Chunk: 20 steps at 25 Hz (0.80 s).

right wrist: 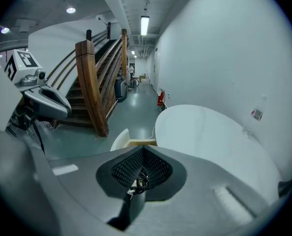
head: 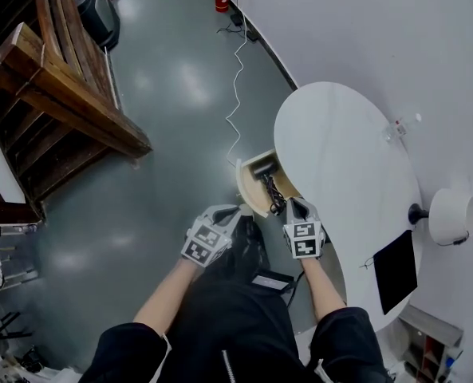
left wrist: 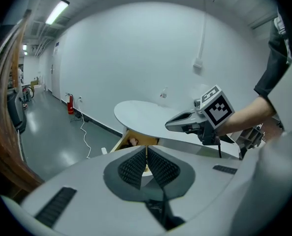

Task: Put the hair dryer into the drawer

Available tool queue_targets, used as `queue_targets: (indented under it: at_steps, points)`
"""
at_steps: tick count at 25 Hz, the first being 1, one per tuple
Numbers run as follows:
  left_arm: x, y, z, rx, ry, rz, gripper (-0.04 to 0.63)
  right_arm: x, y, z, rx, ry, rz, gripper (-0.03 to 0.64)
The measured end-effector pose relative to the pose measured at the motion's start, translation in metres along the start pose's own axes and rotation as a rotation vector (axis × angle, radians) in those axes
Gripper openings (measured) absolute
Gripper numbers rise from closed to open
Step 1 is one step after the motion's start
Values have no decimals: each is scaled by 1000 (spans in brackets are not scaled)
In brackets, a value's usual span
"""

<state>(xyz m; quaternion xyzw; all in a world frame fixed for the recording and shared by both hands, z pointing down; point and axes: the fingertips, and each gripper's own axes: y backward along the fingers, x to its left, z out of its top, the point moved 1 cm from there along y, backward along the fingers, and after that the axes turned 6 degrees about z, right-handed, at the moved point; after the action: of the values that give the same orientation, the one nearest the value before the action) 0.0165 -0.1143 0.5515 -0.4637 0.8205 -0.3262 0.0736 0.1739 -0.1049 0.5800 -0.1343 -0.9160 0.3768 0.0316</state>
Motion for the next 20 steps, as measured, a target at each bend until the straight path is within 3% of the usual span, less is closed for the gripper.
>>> queue_targets:
  at_steps: [9, 20]
  points:
    - [-14, 30, 31, -108, -68, 8, 18, 14, 68, 42, -183, -16, -49, 6]
    - [-32, 53, 45, -180, -51, -7, 18, 25, 124, 50, -264, 15, -95, 6]
